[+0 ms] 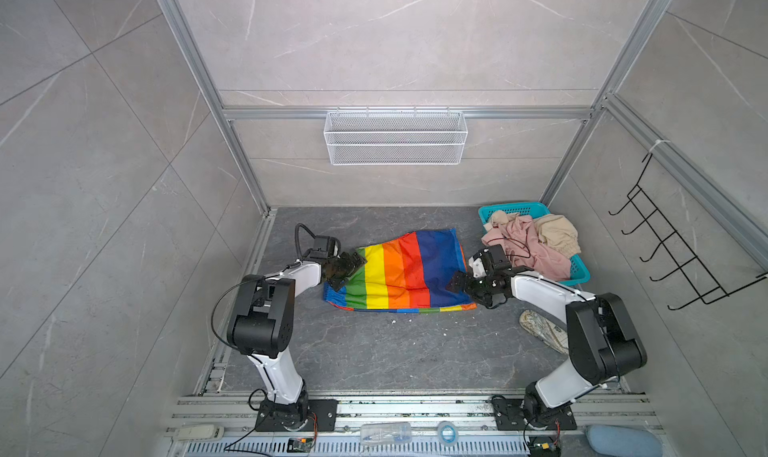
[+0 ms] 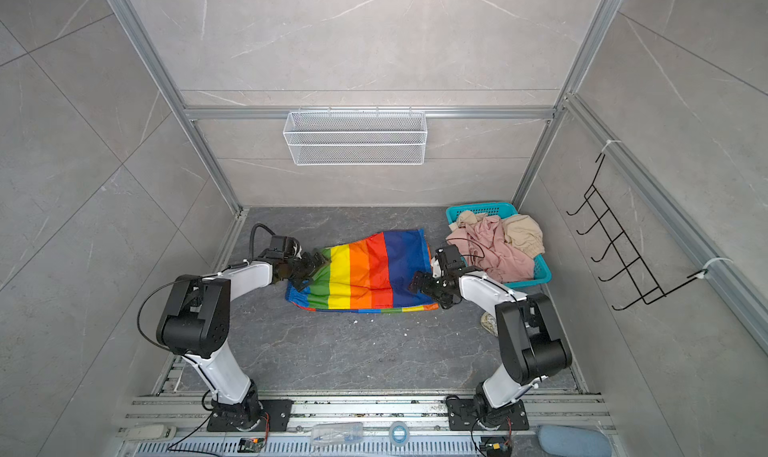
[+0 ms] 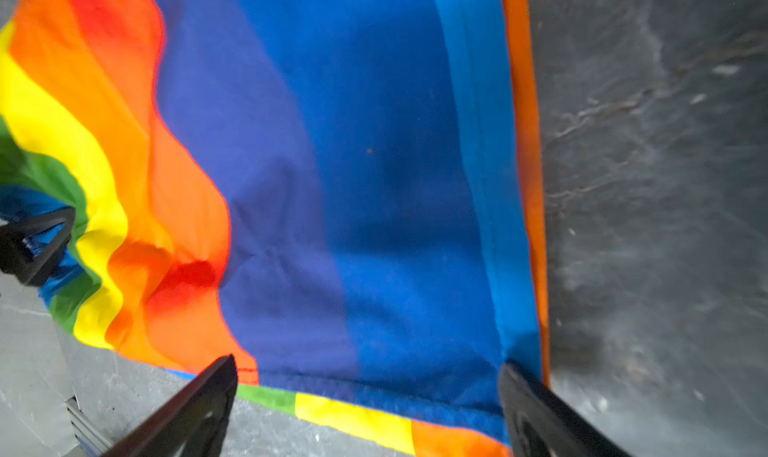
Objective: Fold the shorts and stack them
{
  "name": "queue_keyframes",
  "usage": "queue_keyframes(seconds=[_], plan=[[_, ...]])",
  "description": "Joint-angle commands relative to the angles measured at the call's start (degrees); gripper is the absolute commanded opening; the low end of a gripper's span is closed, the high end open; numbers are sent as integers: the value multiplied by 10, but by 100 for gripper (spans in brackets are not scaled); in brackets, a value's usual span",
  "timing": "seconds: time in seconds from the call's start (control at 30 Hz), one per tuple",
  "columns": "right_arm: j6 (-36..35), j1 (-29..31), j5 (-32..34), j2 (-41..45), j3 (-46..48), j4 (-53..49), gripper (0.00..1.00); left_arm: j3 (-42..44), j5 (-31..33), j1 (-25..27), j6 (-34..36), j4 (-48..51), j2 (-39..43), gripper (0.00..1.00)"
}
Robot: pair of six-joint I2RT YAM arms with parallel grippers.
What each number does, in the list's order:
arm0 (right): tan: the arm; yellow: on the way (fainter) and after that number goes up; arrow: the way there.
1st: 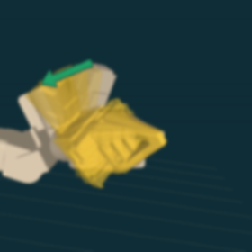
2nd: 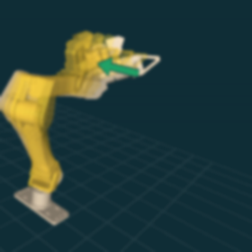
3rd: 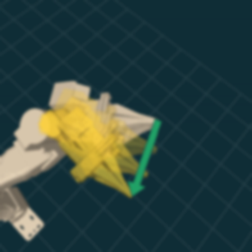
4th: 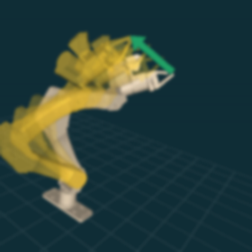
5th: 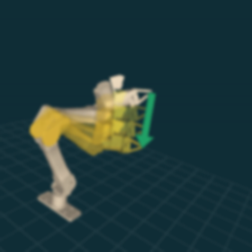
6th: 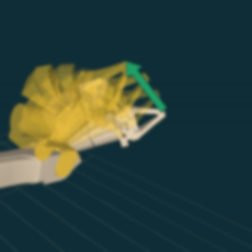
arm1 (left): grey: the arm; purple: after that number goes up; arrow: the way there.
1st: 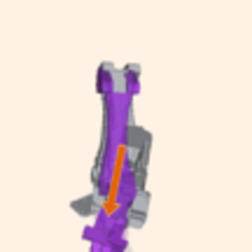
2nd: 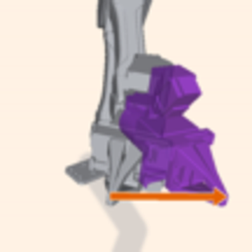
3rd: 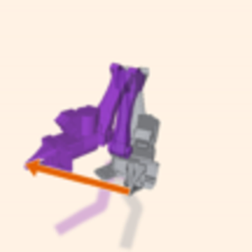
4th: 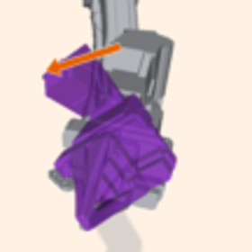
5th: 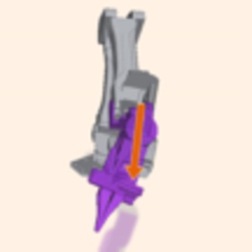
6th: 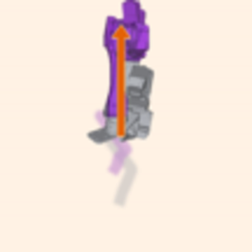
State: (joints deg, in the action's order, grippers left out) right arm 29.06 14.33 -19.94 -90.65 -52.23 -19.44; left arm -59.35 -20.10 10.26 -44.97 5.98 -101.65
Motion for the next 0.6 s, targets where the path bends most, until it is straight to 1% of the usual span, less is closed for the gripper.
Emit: queue_keyframes(seconds=[0.0, 0.07, 0.1, 0.13, 0.17, 0.23, 0.3, 0.4, 0.57], plan=[[-19, 2, 8, 30, -23, -26, 99, -38, 72, -2, 89, 54, 78, 99], [-21, 3, 11, 27, -35, -30, 99, -64, 111, -9, 139, 124, 96, 99], [-21, 2, 13, 24, -41, -31, 100, -82, 119, -18, 163, 170, 94, 100], [-20, 3, 13, 20, -45, -30, 99, -98, 118, -32, 176, 212, 89, 100], [-19, 3, 11, 17, -47, -27, 99, -104, 101, -47, 184, 237, 84, 99], [-18, 3, 3, 9, -53, -22, 99, -82, 38, -83, 184, 241, 84, 99], [-16, 4, -2, 3, -58, -17, 99, -51, 7, -103, 181, 227, 87, 99], [-18, 4, -8, -4, -63, -19, 100, -34, 16, -108, 193, 233, 80, 98], [-21, 4, -12, -7, -60, -17, 99, -42, 25, -107, 197, 239, 40, 93]])
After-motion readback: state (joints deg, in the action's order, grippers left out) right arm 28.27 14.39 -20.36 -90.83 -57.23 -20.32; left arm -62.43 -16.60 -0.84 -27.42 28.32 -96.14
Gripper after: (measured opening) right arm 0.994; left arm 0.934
